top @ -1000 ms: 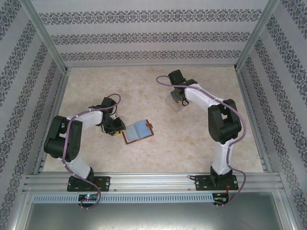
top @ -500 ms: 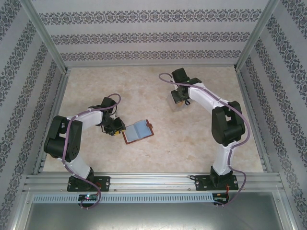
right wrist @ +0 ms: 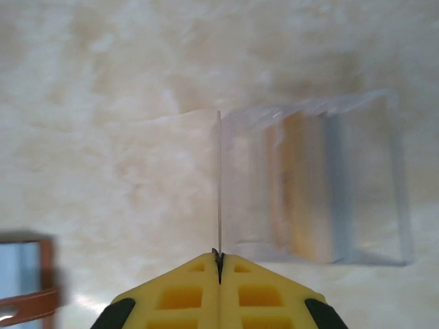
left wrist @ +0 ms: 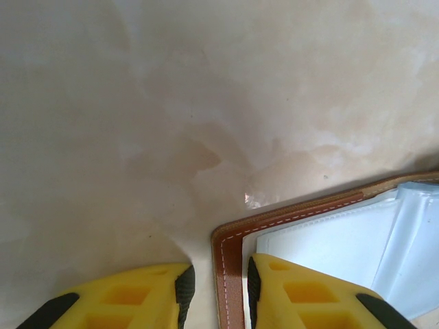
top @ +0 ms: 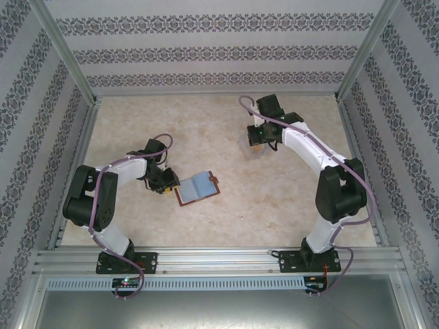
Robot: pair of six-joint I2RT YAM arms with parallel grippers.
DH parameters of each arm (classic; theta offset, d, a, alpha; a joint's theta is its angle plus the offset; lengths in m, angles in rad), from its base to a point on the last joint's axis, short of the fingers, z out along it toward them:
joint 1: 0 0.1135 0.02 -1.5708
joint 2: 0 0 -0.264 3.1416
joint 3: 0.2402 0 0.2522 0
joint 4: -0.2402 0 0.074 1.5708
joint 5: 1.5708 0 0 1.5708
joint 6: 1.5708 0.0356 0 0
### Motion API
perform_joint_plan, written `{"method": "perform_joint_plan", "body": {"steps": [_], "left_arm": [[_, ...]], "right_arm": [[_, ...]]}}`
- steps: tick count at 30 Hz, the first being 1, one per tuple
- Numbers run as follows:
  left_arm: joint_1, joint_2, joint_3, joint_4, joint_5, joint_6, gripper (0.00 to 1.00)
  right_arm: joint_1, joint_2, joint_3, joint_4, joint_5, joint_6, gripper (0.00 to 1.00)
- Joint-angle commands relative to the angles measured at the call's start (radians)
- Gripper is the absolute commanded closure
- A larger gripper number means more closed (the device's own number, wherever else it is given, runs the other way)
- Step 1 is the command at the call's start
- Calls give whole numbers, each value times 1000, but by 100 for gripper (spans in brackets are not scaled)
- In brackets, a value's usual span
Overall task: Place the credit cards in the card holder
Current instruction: Pick up the credit card from the storage box, then insert the credit card into the card slot.
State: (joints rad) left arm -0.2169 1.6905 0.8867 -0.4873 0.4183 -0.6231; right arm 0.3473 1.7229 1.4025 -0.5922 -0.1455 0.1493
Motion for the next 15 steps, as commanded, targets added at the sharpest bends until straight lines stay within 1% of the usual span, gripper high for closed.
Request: {"method": "perform_joint_plan", "body": {"steps": [1, 4, 8, 12, 15], "left_arm": [[-56, 106, -22, 267, 37, 39, 68], [-57, 119, -9, 257, 54, 46, 68], [-58, 129, 3, 252, 58, 53, 68], [-58, 134, -2, 261, 56, 44, 68], [-59, 141, -2, 268, 57, 35, 68]], "right_arm": [[26, -100, -135, 109, -283, 154, 100], [88, -153, -266, 236, -382, 267, 100], [203, -141, -324, 296, -410, 310, 100], [259, -72, -364, 474, -509, 410, 100], [275, 0, -351, 520, -532, 429, 100]]}}
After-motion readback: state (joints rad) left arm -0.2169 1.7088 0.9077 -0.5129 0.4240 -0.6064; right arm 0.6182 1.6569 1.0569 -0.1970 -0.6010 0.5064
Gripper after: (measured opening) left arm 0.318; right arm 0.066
